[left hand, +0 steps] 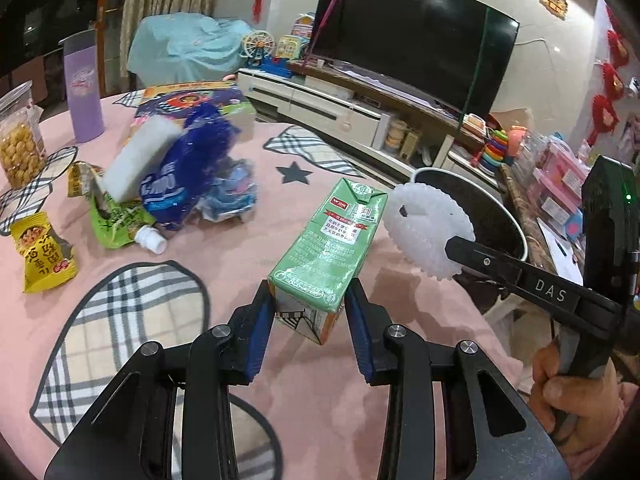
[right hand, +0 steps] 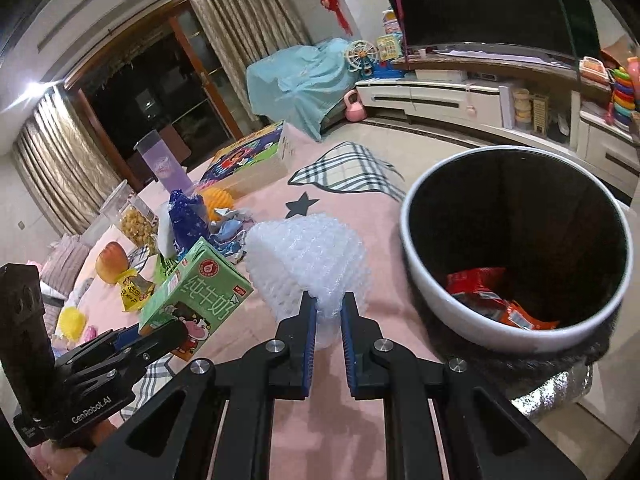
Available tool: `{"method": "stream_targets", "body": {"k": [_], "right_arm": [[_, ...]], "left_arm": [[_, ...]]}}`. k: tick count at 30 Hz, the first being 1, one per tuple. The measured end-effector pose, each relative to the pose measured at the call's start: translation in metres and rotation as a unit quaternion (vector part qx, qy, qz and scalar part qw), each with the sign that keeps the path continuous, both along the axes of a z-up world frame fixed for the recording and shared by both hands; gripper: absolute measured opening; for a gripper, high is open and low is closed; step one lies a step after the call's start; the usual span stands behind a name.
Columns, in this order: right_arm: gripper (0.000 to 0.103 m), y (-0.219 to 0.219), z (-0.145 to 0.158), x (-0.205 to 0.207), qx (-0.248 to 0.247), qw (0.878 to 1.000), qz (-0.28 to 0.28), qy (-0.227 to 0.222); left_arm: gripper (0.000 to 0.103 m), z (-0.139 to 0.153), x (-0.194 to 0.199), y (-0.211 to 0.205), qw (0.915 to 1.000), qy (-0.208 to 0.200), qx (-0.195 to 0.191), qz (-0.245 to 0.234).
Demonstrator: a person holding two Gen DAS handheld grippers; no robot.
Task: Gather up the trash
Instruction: 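Carry the green carton and white foam mesh over the trash bin with both tools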
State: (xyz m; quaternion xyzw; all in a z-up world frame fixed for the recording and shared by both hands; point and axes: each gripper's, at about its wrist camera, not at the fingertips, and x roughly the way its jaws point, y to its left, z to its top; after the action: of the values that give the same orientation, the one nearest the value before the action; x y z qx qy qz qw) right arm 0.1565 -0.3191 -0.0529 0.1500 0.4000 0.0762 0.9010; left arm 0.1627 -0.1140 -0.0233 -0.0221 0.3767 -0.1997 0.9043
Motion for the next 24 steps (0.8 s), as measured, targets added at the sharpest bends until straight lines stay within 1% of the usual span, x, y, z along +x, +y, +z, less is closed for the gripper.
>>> {"method": "stream_targets", "body": {"k": [15,24], "right_arm": [[0.012,-0.047,0.010,-0.029,0.018,0.998,-0.054,-0.013],[0.012,-0.070,0.012,-0.040,0.020,0.996,-0.080,-0.018]], "left_arm": [[0.034,0.010,-0.015,-0.051,0.9988,-0.006,0.004,-0.049],[0.034,0.018,-0.015,-0.080,0.9969,-0.014,0.010,-0.077]]}}
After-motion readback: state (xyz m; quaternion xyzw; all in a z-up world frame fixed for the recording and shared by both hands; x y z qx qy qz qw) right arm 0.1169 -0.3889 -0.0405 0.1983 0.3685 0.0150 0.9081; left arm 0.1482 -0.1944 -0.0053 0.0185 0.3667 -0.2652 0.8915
